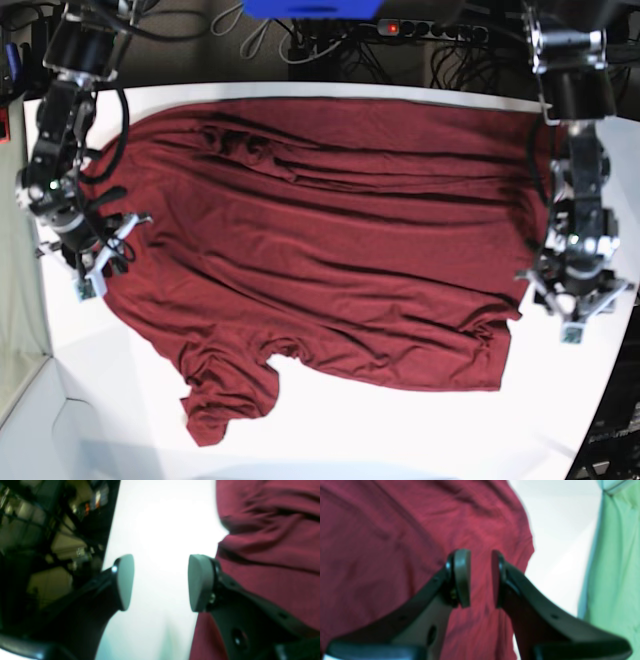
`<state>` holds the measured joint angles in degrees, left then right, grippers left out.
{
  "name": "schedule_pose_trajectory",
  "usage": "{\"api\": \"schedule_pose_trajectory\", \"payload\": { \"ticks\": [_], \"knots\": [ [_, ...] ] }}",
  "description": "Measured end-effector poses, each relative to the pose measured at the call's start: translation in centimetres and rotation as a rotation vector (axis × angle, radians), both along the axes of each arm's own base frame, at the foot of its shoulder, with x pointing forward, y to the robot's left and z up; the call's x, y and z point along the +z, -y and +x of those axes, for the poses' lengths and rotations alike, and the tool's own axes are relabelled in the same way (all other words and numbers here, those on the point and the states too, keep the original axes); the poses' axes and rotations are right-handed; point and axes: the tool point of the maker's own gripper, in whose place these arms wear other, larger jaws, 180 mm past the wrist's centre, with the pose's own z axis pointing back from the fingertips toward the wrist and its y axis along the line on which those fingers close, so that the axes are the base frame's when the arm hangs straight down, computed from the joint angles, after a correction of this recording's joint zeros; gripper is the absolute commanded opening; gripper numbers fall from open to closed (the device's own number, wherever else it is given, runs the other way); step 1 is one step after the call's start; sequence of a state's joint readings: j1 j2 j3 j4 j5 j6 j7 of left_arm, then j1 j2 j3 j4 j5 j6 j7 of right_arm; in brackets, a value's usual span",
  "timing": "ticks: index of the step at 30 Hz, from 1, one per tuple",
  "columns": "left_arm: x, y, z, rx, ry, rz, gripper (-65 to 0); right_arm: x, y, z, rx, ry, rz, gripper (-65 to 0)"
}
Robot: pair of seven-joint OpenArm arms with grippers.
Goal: Layout the t-shirt on the table in an organized manner, then fold the t-shirt properly
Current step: 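Release and move both grippers down the shirt sides toward the hem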
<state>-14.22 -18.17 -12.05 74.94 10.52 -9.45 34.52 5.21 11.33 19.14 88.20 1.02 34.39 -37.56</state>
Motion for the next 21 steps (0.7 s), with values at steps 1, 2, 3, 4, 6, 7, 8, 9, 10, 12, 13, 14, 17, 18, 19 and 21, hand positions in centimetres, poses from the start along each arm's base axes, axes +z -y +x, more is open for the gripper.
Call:
{"api": "schedule_pose_trajectory", "payload": {
  "ticks": [1,2,3,4,6,7,8,9,10,12,13,14,17,18,19,21],
  "knots": [
    [-1.0,1.2,1.0,-0.016,-0.026,-0.024,-31.4,-0.2,0.1,0.7,-0.011,-0.004,0.014,-51.5],
    [-1.9,3.1,2.2,-0.041,-0.049,-0.063,-31.4,-0.2,0.2,1.6,-0.019,-0.004,0.027,-51.5],
    [-2.6,5.0,3.2,-0.068,-0.059,-0.102,-31.4,-0.1,-0.1,2.1,-0.015,0.003,0.045,-51.5],
    [-3.4,6.4,4.2,-0.08,-0.079,-0.135,-31.4,0.0,-0.4,2.9,-0.013,0.013,0.068,-51.5],
    [-4.5,7.9,5.6,-0.083,-0.132,-0.164,-31.4,-0.7,-0.3,3.6,-0.011,-0.006,0.088,-51.5],
    [-4.7,8.3,6.2,-0.086,-0.144,-0.171,-31.4,-1.3,0.0,3.8,-0.019,-0.032,0.085,-51.5],
    [-4.7,8.5,6.9,-0.088,-0.144,-0.177,-31.4,-1.8,0.4,4.2,-0.023,-0.06,0.076,-51.5],
    [-4.5,8.9,7.6,-0.097,-0.127,-0.181,-31.4,-2.3,0.4,4.5,-0.019,-0.083,0.066,-51.5],
    [-4.1,9.2,8.4,-0.112,-0.099,-0.184,-31.4,-2.5,0.0,5.1,-0.008,-0.096,0.071,-51.5],
    [-3.6,10.0,9.4,-0.13,-0.064,-0.194,-31.4,-2.3,-1.9,6.9,0.031,-0.096,0.103,-51.5],
    [-3.6,10.4,9.6,-0.137,-0.05,-0.199,-31.4,-2.4,-2.8,7.6,0.048,-0.096,0.124,-51.5],
    [-3.6,10.8,9.7,-0.144,-0.046,-0.204,-31.4,-2.2,-3.5,8.3,0.066,-0.089,0.14,-51.6],
    [-4.2,11.5,9.4,-0.148,-0.058,-0.216,-31.4,-1.5,-4.5,10.3,0.089,-0.05,0.167,-51.6],
    [-4.3,11.6,9.4,-0.149,-0.058,-0.218,-31.4,-1.6,-4.6,10.7,0.097,-0.056,0.168,-51.6],
    [-4.3,11.6,9.4,-0.149,-0.059,-0.218,-31.4,-1.8,-4.9,11.1,0.107,-0.067,0.165,-51.6],
    [-4.1,11.7,9.5,-0.15,-0.052,-0.219,-31.4,-2.1,-5.7,12.1,0.115,-0.064,0.193,-51.6]
  ]
}}
